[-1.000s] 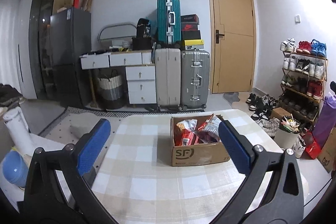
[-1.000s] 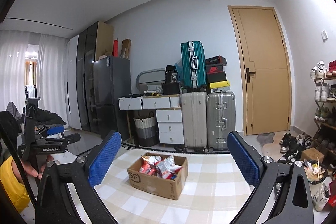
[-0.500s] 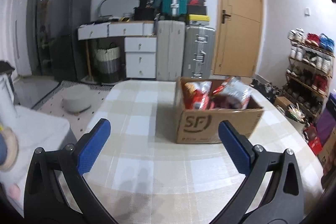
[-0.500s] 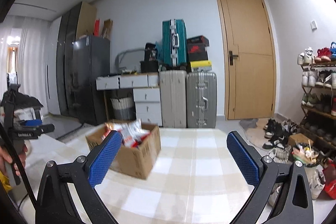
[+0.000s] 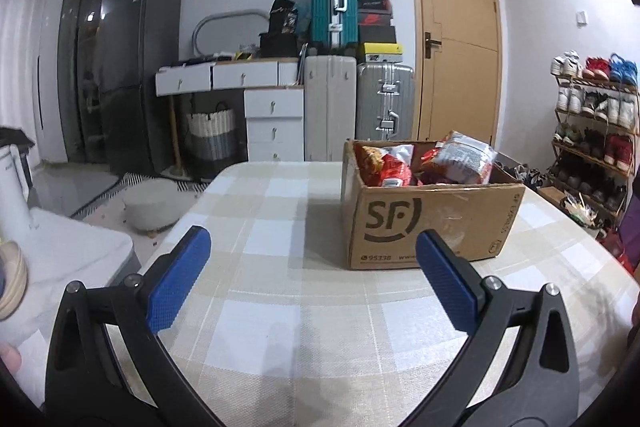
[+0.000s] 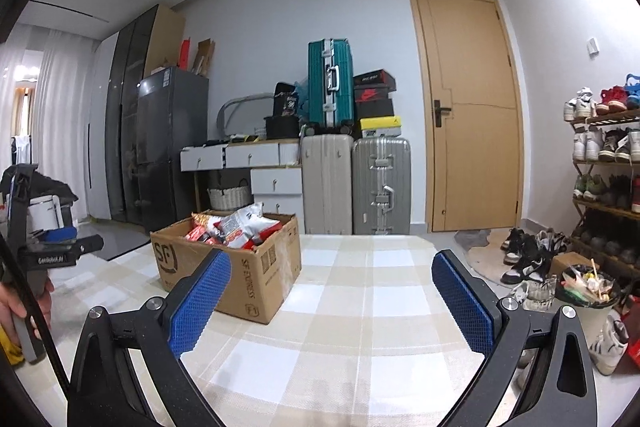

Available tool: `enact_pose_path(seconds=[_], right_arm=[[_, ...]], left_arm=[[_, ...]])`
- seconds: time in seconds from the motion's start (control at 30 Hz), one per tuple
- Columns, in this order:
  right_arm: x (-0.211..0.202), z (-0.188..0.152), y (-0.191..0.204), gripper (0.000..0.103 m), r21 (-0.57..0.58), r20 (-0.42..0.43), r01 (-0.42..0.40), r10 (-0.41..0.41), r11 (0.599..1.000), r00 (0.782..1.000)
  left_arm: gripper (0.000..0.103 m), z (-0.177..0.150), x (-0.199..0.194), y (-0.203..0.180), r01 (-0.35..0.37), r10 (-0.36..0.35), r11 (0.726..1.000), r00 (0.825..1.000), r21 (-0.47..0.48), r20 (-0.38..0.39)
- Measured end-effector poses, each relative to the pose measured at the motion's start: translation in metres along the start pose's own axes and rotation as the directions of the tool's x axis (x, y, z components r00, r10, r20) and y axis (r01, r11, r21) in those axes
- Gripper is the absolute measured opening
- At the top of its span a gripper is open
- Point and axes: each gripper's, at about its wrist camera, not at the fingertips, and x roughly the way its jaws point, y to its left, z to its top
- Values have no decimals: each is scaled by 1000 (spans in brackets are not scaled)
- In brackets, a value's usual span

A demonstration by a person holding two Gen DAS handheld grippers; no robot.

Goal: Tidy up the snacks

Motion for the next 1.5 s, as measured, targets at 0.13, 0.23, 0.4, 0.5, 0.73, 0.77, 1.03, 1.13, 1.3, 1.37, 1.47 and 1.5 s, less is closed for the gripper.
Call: enact_pose_path(seconds=[0.13, 0.23, 0.4, 0.5, 0.73, 0.77, 1.03, 1.13, 1.3, 1.37, 1.47, 1.5], right_arm=[[-2, 1, -2, 102, 16, 1, -10, 10, 1000, 1000], [-2, 1, -2, 102, 18, -10, -13, 13, 1000, 1000], [-3, 2, 3, 102, 0, -14, -10, 10, 1000, 1000], [-3, 1, 3, 102, 5, -14, -11, 11, 1000, 1000], [-2, 0, 4, 102, 15, -13, -19, 19, 1000, 1000], [0, -1, 5, 102, 14, -16, -18, 19, 1000, 1000], [6, -3, 7, 102, 33, -54, -39, 41, 999, 998], [5, -4, 7, 102, 32, -45, -39, 40, 999, 998], [6, -6, 6, 102, 32, -43, -33, 35, 999, 998], [5, -6, 6, 102, 31, -43, -31, 32, 999, 999], [5, -6, 6, 102, 30, -42, -30, 31, 999, 999], [5, -6, 6, 102, 30, -43, -30, 32, 999, 999]], left_arm=[[103, -8, 8, -8, 11, -11, 1000, 1000, 30, 15], [103, -9, 13, -7, -3, 3, 1000, 1000, 20, -1], [103, -9, 16, -10, -29, 29, 999, 1000, 18, -8], [103, -11, 20, -12, -38, 38, 999, 999, 23, -7], [103, -11, 19, -13, -40, 40, 999, 999, 25, -6], [103, -9, 16, -12, -37, 37, 999, 999, 24, -6], [103, -11, 17, -12, -33, 33, 999, 999, 28, 2], [103, -11, 18, -10, -34, 34, 999, 999, 28, 3], [103, -11, 19, -9, -34, 34, 999, 999, 31, 2], [103, -11, 18, -9, -29, 29, 999, 1000, 30, 1], [103, -11, 17, -7, -23, 22, 999, 1000, 27, 2], [103, -10, 15, -7, -21, 21, 999, 1000, 26, 3]])
